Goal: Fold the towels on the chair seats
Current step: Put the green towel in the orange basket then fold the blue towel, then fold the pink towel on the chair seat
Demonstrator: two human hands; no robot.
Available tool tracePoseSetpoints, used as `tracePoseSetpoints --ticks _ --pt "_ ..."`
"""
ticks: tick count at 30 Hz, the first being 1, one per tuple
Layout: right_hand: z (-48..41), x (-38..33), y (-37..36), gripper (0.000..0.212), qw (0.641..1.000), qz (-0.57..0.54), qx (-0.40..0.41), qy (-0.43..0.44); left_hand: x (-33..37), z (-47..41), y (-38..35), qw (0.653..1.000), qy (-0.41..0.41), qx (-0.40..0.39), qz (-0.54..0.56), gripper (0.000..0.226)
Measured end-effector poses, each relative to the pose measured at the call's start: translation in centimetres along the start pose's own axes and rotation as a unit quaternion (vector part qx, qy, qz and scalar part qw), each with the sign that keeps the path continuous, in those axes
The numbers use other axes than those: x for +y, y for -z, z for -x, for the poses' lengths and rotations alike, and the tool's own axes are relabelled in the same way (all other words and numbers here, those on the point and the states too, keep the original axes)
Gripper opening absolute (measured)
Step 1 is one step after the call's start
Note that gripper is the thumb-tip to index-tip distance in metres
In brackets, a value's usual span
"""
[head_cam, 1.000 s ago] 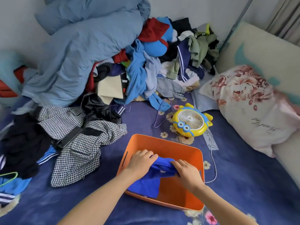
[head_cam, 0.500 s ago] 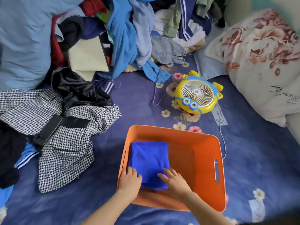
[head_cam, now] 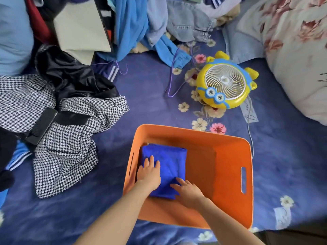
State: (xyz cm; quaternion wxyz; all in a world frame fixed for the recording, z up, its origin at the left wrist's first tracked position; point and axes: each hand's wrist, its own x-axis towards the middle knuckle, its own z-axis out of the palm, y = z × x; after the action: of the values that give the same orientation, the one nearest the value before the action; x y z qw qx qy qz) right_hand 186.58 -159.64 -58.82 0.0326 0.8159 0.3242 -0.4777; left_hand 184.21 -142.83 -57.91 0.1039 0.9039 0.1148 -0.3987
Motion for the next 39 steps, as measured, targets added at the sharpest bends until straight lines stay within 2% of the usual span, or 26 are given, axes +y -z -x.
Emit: tracePoseSetpoints --ticks 2,6,11,16,25,28,30,32,36,39 --pt "0.8 0.5 -0.1 0.052 1.000 -0.003 -0.001 -0.019 -0.6 0.4 0.2 1.000 -0.002 -0.018 -0.006 0.060" --pt "3.2 1.3 1.7 0.051 0.997 -0.029 0.033 -0.069 -0.9 3.1 1.3 1.000 -0.022 -0.002 -0.003 0.056" --pt "7.3 1.8 6.2 0.048 0.985 -0.024 0.145 -0.086 -0.7 7.9 3.1 0.993 -0.036 0.094 0.060 0.050" --pt "12.0 1.4 7.8 0.046 0.970 0.006 0.237 -0.050 -0.4 12.2 3.2 0.970 -0.044 0.209 0.114 0.043" --pt "18.2 2.0 9.0 0.050 0.960 0.100 0.261 0.026 1.9 19.3 2.2 0.937 0.065 0.320 0.127 0.036" --pt "19.5 1.6 8.6 0.051 0.950 0.142 0.265 0.084 2.7 22.9 0.2 0.908 0.129 0.369 0.152 0.038" --pt "20.8 1.2 8.1 0.053 0.937 0.186 0.265 0.134 4.2 26.0 -2.2 0.873 0.194 0.402 0.195 0.038" --pt "22.7 0.2 6.8 0.056 0.916 0.236 0.261 0.194 6.3 30.0 -5.9 0.833 0.265 0.422 0.239 0.038" --pt "26.1 -4.1 3.2 0.055 0.875 0.293 0.249 0.295 8.7 38.6 -13.0 0.758 0.338 0.487 0.271 0.027" --pt "28.8 -9.0 -0.4 0.057 0.822 0.348 0.236 0.383 9.9 46.2 -19.1 0.696 0.413 0.502 0.305 0.024"
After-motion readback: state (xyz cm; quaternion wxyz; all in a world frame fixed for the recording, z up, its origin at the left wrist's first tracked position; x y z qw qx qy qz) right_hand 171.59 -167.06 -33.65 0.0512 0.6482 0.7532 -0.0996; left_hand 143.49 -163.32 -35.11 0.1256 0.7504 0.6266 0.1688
